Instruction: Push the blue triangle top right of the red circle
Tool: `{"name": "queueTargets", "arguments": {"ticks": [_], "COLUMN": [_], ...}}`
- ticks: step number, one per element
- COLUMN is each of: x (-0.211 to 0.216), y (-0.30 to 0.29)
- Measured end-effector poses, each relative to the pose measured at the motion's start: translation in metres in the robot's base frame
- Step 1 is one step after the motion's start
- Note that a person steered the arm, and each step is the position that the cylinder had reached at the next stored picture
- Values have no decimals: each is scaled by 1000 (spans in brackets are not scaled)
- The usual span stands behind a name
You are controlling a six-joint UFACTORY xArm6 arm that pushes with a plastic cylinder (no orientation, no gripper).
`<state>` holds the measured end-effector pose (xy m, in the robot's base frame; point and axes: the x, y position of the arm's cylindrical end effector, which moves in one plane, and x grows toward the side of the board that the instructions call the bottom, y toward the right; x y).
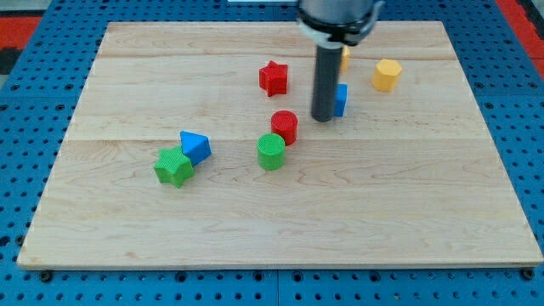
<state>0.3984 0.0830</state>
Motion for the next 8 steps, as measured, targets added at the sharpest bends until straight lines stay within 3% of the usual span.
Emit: {"name": "queueTargets", "arguments": {"ticks": [1,3,4,5,6,8], "x": [-55,10,38,80,91,19], "y": [13,-200,-232,-220,-189,-150]}}
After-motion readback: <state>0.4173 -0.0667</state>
